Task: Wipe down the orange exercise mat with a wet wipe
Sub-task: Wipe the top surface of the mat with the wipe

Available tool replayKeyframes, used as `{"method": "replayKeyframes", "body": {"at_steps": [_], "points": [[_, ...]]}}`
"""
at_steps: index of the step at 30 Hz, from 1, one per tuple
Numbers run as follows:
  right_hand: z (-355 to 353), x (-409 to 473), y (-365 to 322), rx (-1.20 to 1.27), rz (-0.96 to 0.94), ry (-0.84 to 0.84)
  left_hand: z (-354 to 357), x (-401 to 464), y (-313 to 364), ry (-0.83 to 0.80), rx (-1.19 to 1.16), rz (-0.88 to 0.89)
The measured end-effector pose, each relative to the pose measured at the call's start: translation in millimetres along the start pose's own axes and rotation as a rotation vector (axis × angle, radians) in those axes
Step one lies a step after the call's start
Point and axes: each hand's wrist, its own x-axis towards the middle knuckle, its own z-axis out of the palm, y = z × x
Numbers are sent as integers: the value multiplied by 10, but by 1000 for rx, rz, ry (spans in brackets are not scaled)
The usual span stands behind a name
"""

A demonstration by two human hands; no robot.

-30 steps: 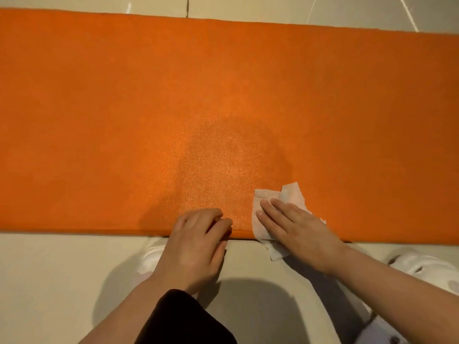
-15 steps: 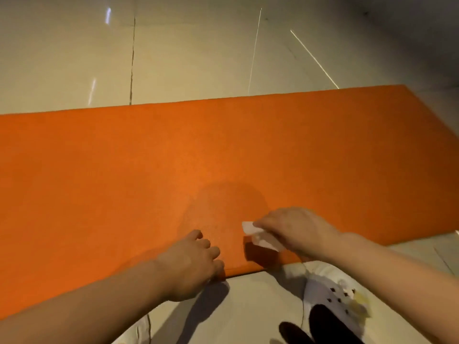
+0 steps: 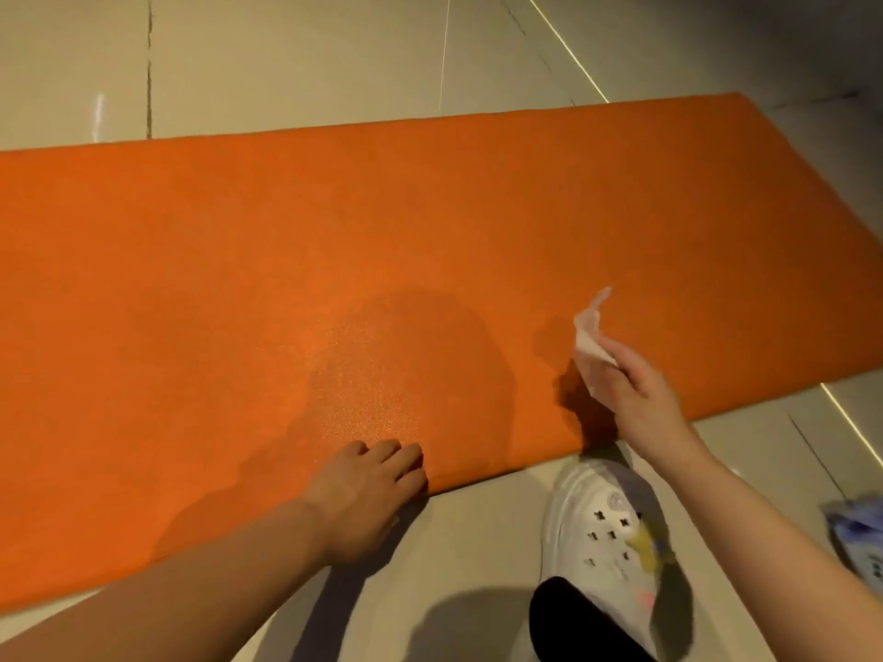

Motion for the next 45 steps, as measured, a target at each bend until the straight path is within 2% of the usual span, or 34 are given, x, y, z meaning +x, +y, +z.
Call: {"method": "replayKeyframes", "body": {"at_steps": [3,4,6,9,11,15,18,21,23,26,28,33,35,40,45], "points": [[187,45,305,-558,10,-432,7,55,90,-28,-35,-70],[260,51,390,-677,35,-549,27,56,111,-49,-54,-82],[359,37,487,-810,57,-620,59,29,123,-83,-33,-86],[427,-40,552,-974,-62,-495,68,-29,109,-128,-1,-91],[434,-57,553,-1022,-160,-397,103,-48,79,-93,-6,-81],[366,-97,516,-1116,-301,-356,110,-63,-9,-55,-18,-60],[265,-154,523,-1126,-406,-278,46,-33,17,-30,4,-51],[131,-238,440,-1081,-557,-129,-38,-1,45,-91,-33,-162],[55,-238,360,-1020,-575,-89,-201,12,67,-102,-36,-204],[-83,-172,393,-863,-462,-129,-543,-33,19,-126,-14,-162],[-244,-96,532,-769,-391,-169,-792,-142,-104,76,81,-71],[-386,-23,590,-662,-322,44,-1526,-418,-256,378,150,130],[-379,1,496,-603,-294,86,-1824,-505,-176,495,194,130],[-103,17,73,-570,-424,128,-1921,-1061,-383,600,352,5],[661,-85,-609,-640,-715,62,-1221,-1876,-866,559,324,-370]]}}
